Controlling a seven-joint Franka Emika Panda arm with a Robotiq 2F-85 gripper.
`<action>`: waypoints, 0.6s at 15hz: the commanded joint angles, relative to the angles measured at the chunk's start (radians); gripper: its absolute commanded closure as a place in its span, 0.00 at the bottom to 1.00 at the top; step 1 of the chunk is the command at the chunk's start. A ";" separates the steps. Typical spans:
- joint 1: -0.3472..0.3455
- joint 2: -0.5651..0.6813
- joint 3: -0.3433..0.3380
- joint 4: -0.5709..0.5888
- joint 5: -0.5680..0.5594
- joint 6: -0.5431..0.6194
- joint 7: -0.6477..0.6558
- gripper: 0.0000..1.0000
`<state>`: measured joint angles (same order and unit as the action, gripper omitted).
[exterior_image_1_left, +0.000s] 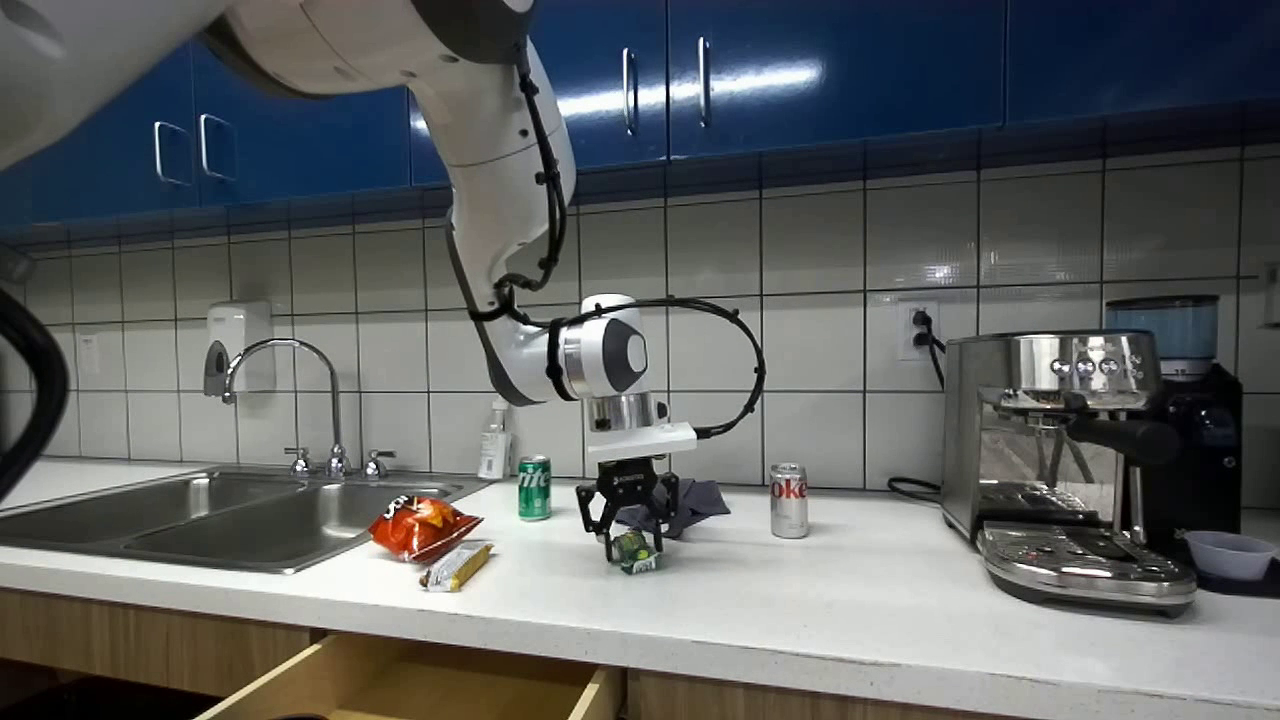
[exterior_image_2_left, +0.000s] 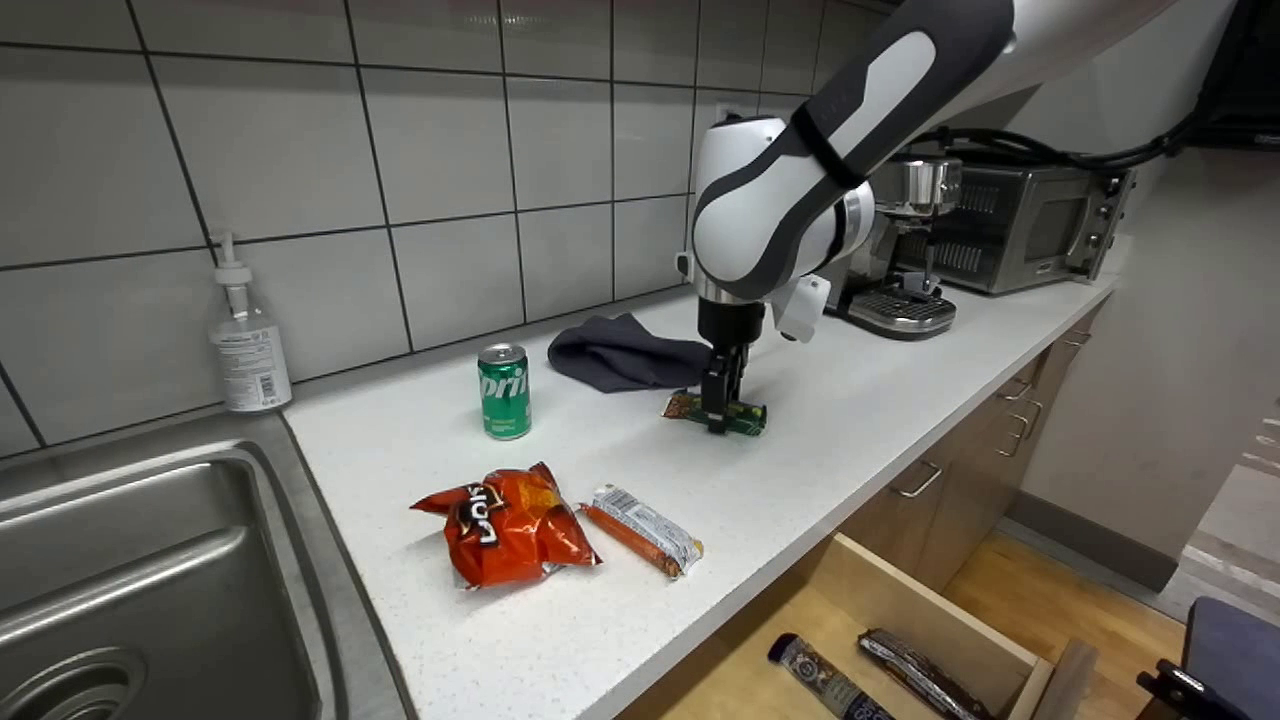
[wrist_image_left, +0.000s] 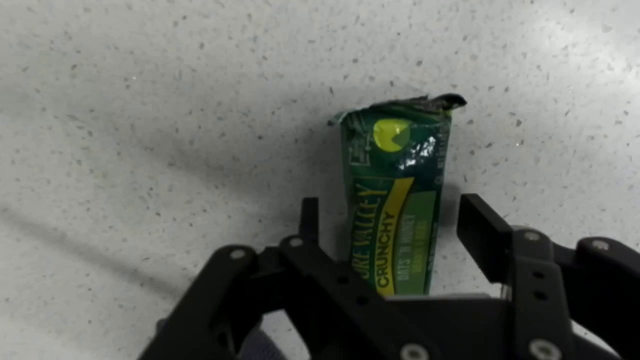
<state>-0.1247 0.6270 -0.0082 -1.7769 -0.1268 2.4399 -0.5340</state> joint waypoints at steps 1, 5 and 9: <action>-0.029 0.026 0.029 0.059 -0.005 -0.045 -0.035 0.58; -0.038 0.002 0.035 0.036 0.001 -0.025 -0.049 0.85; -0.059 -0.040 0.053 -0.009 0.025 -0.023 -0.068 0.85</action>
<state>-0.1445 0.6337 0.0092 -1.7546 -0.1219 2.4364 -0.5609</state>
